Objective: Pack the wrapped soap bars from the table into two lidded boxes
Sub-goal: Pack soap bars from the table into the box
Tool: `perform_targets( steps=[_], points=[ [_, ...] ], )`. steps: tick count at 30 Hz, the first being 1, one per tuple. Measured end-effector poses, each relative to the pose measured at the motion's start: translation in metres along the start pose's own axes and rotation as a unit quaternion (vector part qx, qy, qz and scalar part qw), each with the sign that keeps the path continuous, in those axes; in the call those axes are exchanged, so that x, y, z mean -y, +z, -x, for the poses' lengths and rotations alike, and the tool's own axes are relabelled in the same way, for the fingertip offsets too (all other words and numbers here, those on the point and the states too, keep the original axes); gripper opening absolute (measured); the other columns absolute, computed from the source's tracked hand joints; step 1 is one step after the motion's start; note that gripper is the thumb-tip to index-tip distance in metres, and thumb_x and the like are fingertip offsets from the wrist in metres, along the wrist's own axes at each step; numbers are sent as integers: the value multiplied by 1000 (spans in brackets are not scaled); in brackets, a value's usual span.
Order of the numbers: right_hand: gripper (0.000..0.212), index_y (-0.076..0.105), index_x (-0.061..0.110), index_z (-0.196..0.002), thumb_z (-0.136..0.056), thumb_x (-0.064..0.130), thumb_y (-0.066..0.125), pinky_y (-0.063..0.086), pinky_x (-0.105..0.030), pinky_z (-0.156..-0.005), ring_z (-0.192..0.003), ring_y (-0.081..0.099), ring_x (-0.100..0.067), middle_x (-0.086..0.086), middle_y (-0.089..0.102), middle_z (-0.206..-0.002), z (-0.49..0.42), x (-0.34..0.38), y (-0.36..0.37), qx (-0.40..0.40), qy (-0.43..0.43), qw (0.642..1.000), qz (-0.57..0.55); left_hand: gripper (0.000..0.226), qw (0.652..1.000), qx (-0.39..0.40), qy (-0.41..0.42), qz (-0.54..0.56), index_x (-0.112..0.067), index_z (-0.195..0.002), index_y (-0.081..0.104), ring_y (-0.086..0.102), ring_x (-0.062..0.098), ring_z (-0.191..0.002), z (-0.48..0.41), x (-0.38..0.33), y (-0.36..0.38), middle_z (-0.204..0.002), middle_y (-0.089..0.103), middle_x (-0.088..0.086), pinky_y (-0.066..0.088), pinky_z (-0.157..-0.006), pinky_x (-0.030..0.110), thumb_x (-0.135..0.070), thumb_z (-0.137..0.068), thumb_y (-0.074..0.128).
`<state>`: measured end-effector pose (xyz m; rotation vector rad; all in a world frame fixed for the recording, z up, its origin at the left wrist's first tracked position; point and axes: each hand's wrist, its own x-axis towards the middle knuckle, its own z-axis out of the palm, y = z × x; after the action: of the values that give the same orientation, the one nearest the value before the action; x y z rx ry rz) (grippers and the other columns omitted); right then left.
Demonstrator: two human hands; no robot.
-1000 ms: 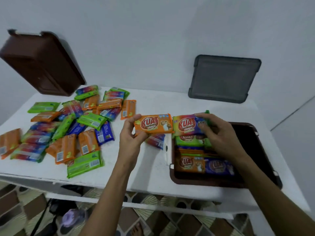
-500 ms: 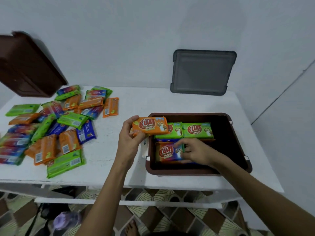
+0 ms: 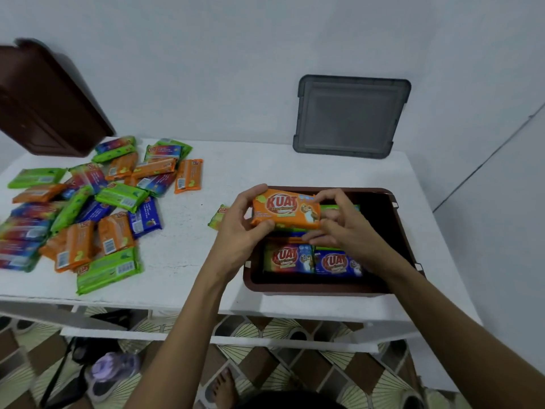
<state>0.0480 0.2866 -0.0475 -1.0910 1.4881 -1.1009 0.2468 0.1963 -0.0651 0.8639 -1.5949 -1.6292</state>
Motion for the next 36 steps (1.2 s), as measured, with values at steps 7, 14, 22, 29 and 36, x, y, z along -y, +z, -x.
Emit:
perform_targets(
  steps=[7,14,22,29,36],
  points=[
    [18,64,12,-105,-87,15,64,61,-39,-77,-112,65,-26,-6,58,-126,31,-14,-37,-33,30,997,-64,59,933,109,56,-339,-33,-142,39,47,10,-127,-2,10,25,-142,48,-5,47,-103,36,-28,-90,67],
    [15,63,12,-103,-92,2,60,62,-38,-74,-111,60,-26,-3,52,-128,38,-43,-61,-48,131,983,123,34,854,-21,181,-488,-15,-122,62,44,27,-128,1,38,13,-140,49,10,38,-106,42,-19,-88,66],
    [15,56,26,-100,-91,15,61,55,-31,-72,-100,59,-28,-9,51,-127,9,-56,-46,-2,137,893,428,27,881,-86,153,-440,-12,-118,66,48,18,-126,10,36,12,-137,51,7,36,-97,21,-12,-91,61],
    [24,51,23,-119,-97,32,45,48,-35,-73,-98,64,-27,-7,63,-117,5,-42,-18,15,87,710,698,26,890,-45,161,-424,-14,-119,66,46,15,-126,12,39,-1,-139,49,3,41,-97,24,-20,-94,58],
    [20,56,16,-110,-99,29,45,48,-29,-58,-72,61,-19,-2,63,-85,-25,2,59,-128,-176,806,551,26,903,-55,149,-400,-21,-118,65,49,9,-123,22,48,-66,-131,55,-4,42,-101,24,-28,-97,53]
  ],
)
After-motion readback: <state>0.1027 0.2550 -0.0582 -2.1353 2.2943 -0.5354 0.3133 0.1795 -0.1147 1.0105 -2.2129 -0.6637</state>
